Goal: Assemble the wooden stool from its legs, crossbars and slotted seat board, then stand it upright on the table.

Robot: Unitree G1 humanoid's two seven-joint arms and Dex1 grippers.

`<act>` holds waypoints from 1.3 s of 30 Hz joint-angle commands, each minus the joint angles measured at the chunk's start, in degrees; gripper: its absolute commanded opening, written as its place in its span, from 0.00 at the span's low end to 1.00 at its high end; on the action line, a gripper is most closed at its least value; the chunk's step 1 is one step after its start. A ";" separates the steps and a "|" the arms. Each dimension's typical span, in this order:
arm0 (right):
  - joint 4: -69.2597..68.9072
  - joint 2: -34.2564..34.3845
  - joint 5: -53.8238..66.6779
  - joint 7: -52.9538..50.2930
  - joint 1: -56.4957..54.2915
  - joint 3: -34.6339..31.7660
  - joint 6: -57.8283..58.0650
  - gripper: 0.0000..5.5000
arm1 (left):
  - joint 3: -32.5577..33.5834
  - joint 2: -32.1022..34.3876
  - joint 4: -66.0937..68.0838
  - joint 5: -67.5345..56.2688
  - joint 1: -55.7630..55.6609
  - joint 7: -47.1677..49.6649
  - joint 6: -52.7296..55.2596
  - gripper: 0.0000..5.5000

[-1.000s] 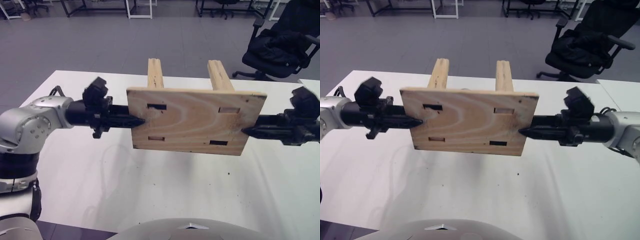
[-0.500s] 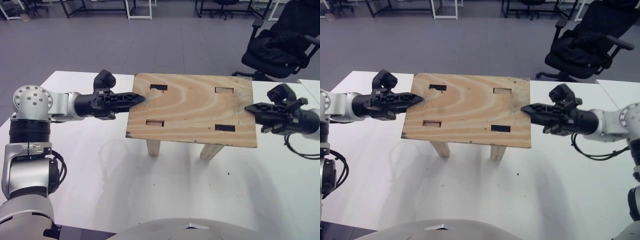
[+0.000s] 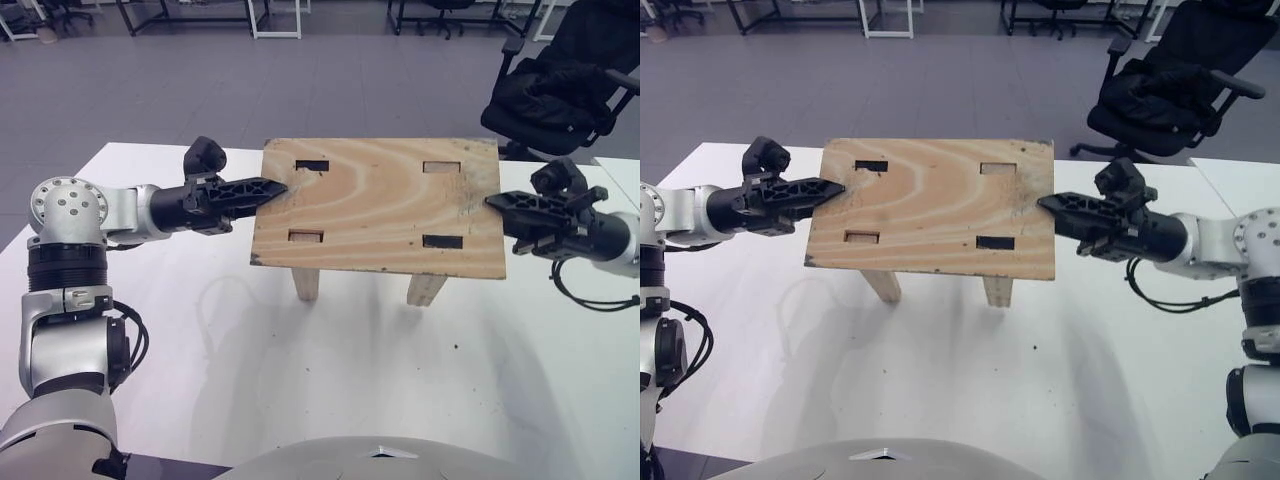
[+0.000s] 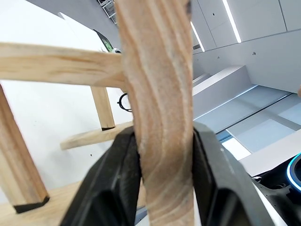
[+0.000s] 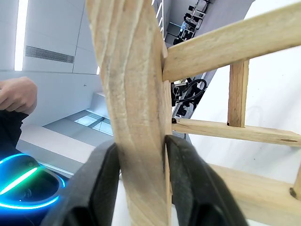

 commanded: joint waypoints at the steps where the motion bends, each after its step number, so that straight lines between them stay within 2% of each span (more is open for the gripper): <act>1: 2.28 -0.43 6.73 18.11 -25.07 15.50 4.59 0.26 | -5.11 0.10 1.03 -10.61 -8.62 0.66 1.51 0.24; 4: 1.15 -4.43 6.73 33.81 -36.01 32.49 4.59 0.26 | -9.13 4.51 6.18 -20.86 -12.83 -0.35 1.52 0.24; 6: 0.94 -6.91 6.73 39.48 -39.20 40.52 4.59 0.26 | -14.26 7.93 8.24 -29.40 -16.33 -1.90 1.52 0.24; 7: 0.31 -8.08 6.73 40.88 -40.00 42.41 4.59 0.26 | -17.20 10.45 7.68 -32.86 -17.20 -3.40 1.52 0.24; 11: 3.37 -8.37 6.73 41.77 -42.37 43.53 4.59 0.26 | -28.75 17.67 7.86 -36.15 -24.08 -14.35 1.52 0.24; 15: -4.57 -12.01 6.73 41.77 -36.32 49.63 4.59 0.26 | -38.63 22.03 1.82 -36.16 -20.99 -20.60 1.52 0.24; 19: -13.73 -16.73 6.73 41.77 -30.22 54.72 4.59 0.27 | -42.15 24.17 -3.26 -36.15 -13.99 -19.60 1.47 0.24; 22: -14.80 -17.00 6.73 40.78 -26.93 54.42 4.59 0.27 | -39.53 21.24 -2.65 -36.16 -9.27 -13.24 -0.30 0.24; 24: -12.74 -15.54 6.73 33.76 -21.18 50.17 1.99 0.27 | -37.45 19.73 -2.44 -36.16 -6.08 -7.62 -2.74 0.24; 25: -11.93 -14.86 6.73 29.31 -17.24 47.57 -0.32 0.34 | -36.35 19.28 -2.13 -36.15 -4.57 -5.06 -3.60 0.24; 30: -11.68 -10.64 6.73 10.01 2.90 30.77 -8.78 0.53 | -30.77 17.86 -3.39 -36.12 0.97 5.36 -5.49 0.24; 31: -11.76 -9.69 6.73 7.42 5.82 26.91 -9.23 0.57 | -29.86 17.61 -3.35 -36.02 1.54 7.40 -5.77 0.31; 32: -11.44 -8.90 6.73 5.45 8.09 23.26 -9.12 0.58 | -28.82 17.50 -3.00 -35.98 2.09 8.96 -5.93 0.32; 39: -3.41 -3.47 6.73 -6.69 17.25 -1.49 -7.02 0.84 | -18.31 14.01 4.00 -32.52 2.76 14.77 -7.84 0.56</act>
